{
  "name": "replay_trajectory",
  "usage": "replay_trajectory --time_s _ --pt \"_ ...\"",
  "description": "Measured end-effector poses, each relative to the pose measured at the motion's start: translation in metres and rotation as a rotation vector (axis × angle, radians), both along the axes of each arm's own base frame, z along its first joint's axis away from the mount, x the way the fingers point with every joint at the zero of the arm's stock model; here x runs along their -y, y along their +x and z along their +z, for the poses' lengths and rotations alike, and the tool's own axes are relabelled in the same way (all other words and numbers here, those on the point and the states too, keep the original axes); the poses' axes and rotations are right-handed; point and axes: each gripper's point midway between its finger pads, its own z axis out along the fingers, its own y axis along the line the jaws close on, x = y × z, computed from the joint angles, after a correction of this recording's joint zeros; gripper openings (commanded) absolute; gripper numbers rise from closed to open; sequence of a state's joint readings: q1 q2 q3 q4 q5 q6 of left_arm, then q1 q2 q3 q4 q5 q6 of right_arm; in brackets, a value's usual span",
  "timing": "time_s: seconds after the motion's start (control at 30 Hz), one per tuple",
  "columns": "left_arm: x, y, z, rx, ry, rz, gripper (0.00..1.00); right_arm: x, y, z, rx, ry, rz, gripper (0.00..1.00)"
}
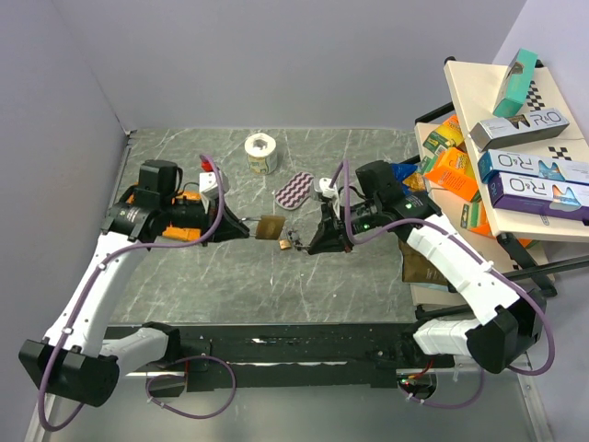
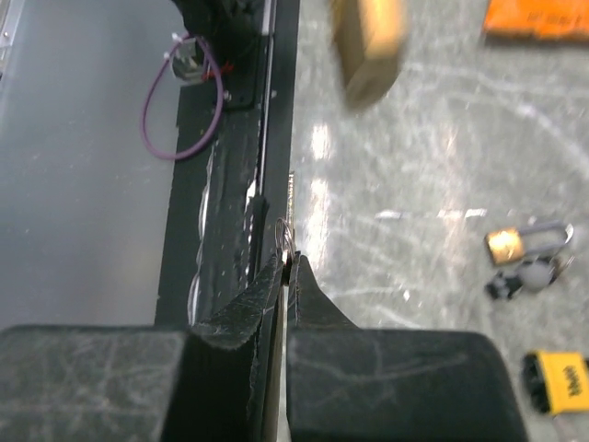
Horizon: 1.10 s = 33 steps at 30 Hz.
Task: Lock with the key
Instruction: Lock the lock, then place the key at the center of the board.
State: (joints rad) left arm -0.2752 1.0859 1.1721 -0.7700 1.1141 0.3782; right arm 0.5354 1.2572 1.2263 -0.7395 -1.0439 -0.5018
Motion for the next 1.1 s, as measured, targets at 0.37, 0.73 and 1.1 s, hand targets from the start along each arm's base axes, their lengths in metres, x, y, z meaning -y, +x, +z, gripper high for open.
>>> replay_trajectory --time_s 0.37,0.73,1.1 --pt "-0.027 0.035 -0.006 -0.051 0.002 0.134 0.01 0.012 0.007 -0.031 -0.064 -0.072 -0.073 0.00" --pt "-0.093 0.103 -0.064 -0.410 0.011 0.495 0.01 -0.038 0.062 -0.109 -0.194 -0.284 -0.234 0.00" --pt "-0.129 0.102 -0.093 -0.500 0.042 0.687 0.01 -0.097 0.096 -0.167 -0.277 -0.376 -0.337 0.00"
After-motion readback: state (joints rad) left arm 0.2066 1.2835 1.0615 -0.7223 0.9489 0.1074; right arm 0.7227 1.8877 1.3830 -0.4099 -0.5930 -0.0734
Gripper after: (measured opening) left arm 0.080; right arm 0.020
